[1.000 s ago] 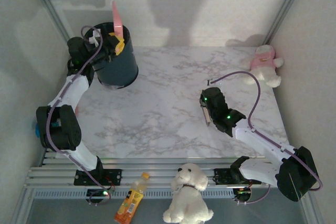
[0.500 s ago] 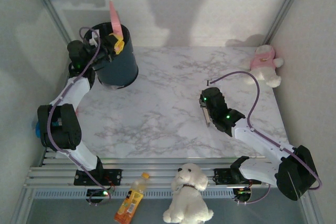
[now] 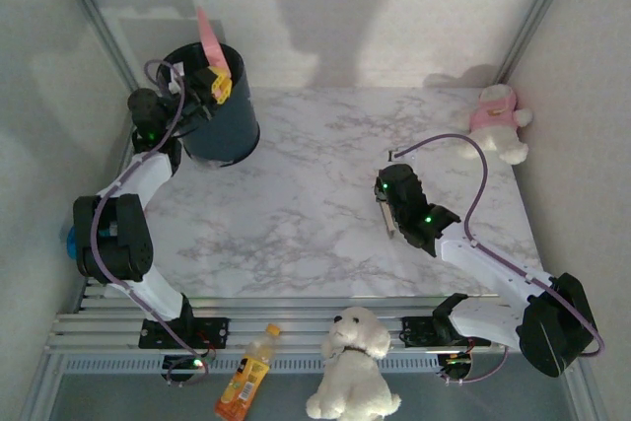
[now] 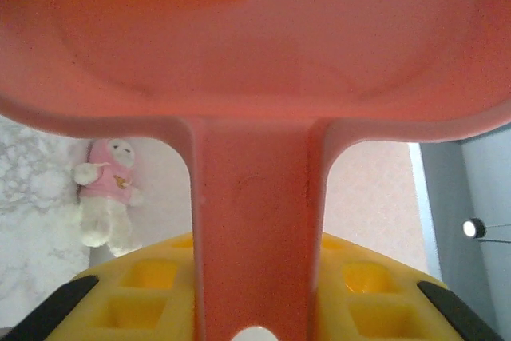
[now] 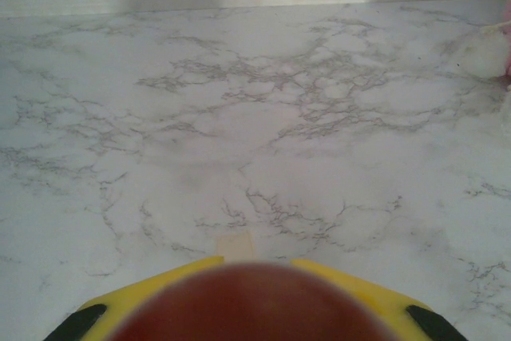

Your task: Sweep away the paper scraps from the table

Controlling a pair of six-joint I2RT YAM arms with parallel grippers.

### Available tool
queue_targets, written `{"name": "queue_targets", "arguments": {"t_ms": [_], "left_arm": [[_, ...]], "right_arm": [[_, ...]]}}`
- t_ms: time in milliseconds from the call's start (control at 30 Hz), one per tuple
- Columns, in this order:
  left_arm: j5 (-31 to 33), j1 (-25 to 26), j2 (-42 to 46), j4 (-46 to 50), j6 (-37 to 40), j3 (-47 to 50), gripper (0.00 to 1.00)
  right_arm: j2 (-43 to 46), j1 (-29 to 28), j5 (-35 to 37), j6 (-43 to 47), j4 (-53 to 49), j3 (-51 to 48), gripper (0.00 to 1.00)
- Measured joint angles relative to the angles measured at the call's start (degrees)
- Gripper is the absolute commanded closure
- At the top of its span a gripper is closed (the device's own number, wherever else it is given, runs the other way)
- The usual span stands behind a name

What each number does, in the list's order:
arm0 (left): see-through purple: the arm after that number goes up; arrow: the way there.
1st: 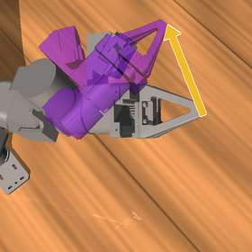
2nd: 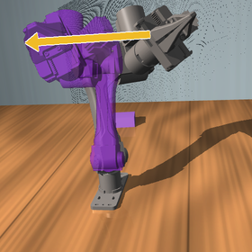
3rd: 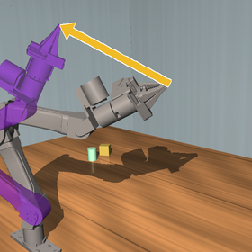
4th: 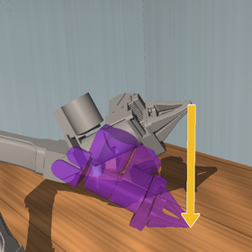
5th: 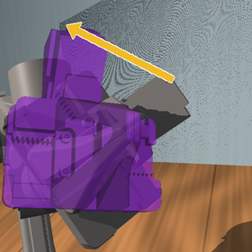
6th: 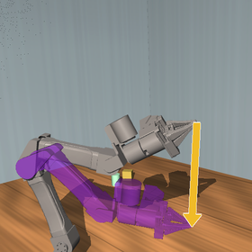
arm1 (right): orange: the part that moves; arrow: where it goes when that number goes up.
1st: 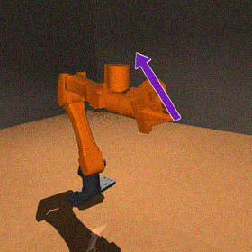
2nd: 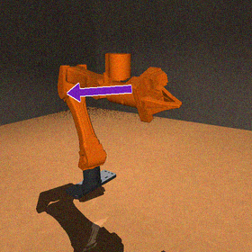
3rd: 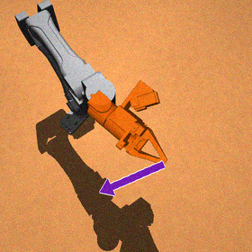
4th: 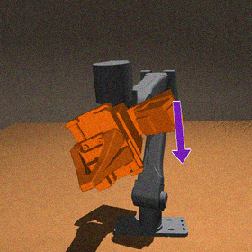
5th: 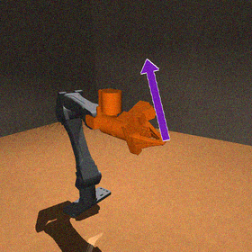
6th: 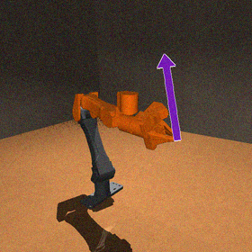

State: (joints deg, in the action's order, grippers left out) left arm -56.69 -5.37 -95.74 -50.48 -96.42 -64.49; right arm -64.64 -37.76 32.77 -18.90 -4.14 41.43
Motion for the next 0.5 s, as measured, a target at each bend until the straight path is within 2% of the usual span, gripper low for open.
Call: {"name": "queue_targets", "arguments": {"t_ms": [500], "left_arm": [[3.7, 0.0, -0.5, -13.4, -12.8, 4.6, 1.00]], "right_arm": [[-0.7, 0.0, 0.0, 0.0, 0.0, 0.0, 1.00]]}}
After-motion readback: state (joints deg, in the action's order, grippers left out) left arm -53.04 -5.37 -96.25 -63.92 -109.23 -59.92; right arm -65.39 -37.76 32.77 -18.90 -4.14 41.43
